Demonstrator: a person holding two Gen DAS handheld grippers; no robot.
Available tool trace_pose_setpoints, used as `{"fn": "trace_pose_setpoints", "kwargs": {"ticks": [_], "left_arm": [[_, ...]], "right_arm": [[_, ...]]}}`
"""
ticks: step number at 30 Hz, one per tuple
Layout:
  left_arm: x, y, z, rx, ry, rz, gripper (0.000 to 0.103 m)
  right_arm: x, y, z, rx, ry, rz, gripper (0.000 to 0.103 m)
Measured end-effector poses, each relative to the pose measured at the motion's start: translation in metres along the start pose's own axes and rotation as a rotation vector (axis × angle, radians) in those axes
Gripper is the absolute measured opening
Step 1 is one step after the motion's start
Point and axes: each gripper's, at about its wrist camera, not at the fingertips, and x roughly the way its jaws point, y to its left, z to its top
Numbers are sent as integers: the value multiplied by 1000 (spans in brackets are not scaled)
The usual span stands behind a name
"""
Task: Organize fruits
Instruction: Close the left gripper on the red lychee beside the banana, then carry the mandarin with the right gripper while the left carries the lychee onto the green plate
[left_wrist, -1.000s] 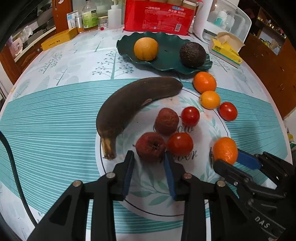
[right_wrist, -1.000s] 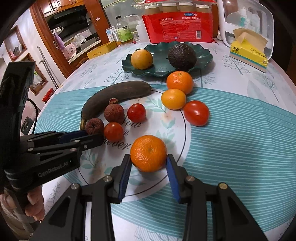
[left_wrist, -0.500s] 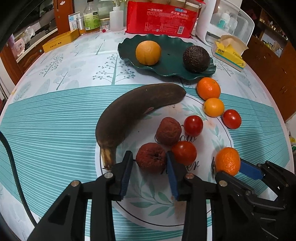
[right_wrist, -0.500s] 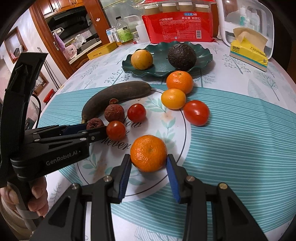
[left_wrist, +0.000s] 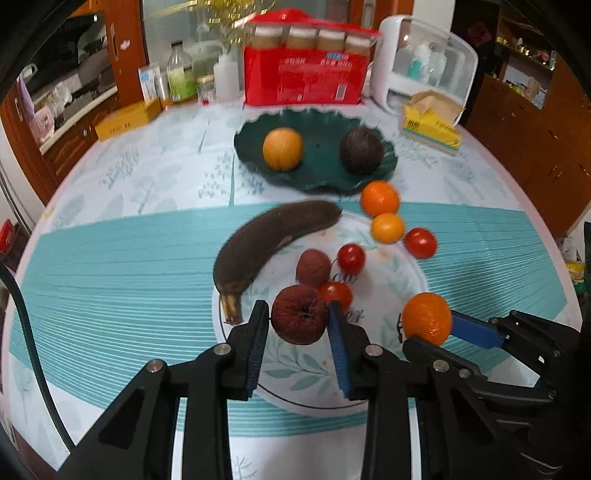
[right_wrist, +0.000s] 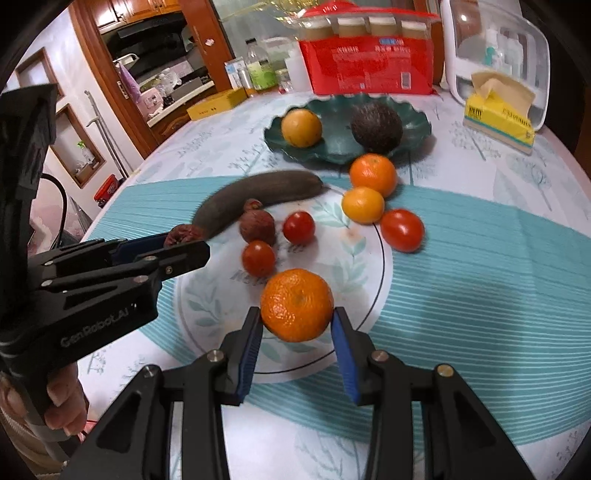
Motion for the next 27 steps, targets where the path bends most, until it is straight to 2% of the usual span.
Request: {"fn": "trace_pose_setpoints", "kwargs": {"ticks": [6,13,19,23,27], "left_arm": [[-45,-2,14,25,-71,-10,29],[-99,1,56,61,-150,-28,28],[-143,0,113,92,-225,-28,28],[-162,-4,158,131,-283,21,28],[-162,-2,204,139,-309,72,28]], "right_arm": [[-38,12,15,-39,-73,-5,38],[-98,14,64,-61,-172,-11,38],[-149,20,128,-112,-266,-49,38],[-177,20,180,-121,-311,-68,38],[-189,18,231,-110,-337,-75,38]]}}
